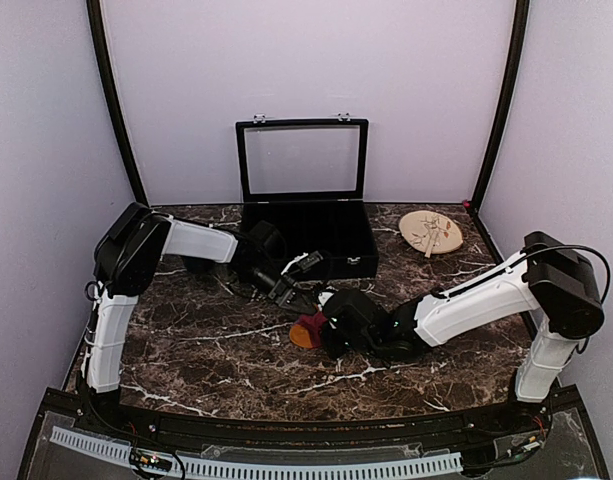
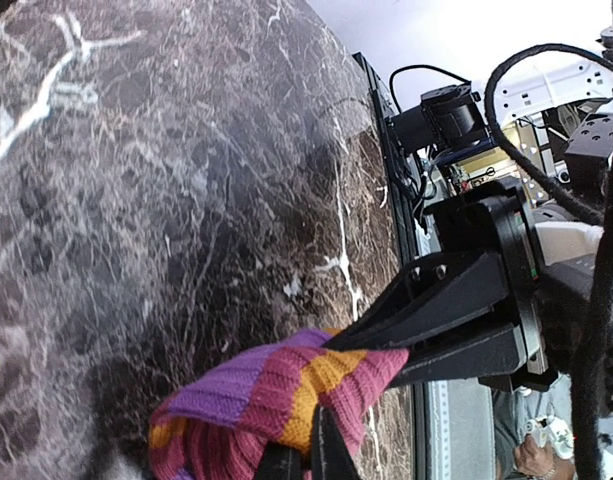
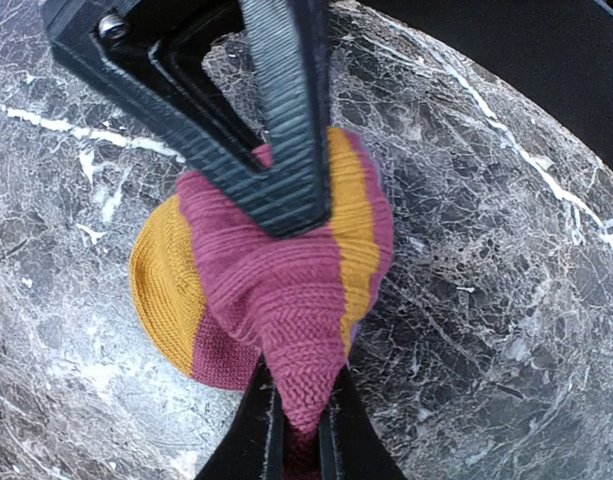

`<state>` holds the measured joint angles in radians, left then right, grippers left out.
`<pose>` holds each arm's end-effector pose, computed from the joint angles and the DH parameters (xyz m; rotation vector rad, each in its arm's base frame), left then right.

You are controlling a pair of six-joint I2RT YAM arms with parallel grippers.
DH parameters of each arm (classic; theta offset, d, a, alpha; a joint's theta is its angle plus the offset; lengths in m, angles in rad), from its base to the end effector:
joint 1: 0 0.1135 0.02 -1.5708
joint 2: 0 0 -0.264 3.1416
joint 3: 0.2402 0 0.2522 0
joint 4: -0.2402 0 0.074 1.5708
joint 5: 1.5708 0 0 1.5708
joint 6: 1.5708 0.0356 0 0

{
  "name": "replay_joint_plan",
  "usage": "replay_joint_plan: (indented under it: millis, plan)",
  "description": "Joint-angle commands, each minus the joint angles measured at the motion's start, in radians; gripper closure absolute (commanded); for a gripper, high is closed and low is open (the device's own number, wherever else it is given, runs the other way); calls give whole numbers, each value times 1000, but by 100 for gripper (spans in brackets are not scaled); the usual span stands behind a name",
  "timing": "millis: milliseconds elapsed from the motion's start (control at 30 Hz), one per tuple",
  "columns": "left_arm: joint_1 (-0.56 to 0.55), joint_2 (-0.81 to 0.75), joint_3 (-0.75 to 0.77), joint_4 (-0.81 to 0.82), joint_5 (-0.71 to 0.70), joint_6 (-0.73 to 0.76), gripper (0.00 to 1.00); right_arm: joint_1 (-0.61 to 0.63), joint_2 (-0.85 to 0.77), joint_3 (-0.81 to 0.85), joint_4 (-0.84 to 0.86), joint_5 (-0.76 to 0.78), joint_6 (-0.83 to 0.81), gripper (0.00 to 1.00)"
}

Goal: Roll the socks
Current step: Roll the sock at the center of the board.

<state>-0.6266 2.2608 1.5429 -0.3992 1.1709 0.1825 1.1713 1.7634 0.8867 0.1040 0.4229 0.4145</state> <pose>0.3457 -0.2907 0.1222 1.3100 2.1063 -1.7103 0.1494 0.3164 0.1484 -0.6489 2.1896 0.3406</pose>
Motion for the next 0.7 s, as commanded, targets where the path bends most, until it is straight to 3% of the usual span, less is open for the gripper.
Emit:
replay_joint_plan:
  millis: [0,200,400,667]
  plan:
    - [-4,0,9,89,33,-16,100,-15,4,15,16,-31,32,100]
    - [-2,14,-3,185,31,-45,100,-60,-2,-18,25,-121,95,99]
    - [-2,27,-45,256,32,-38,100,-98,-12,-60,44,-167,159,78]
    - [-4,32,-104,376,25,-57,100,-124,-4,-60,54,-189,199,73]
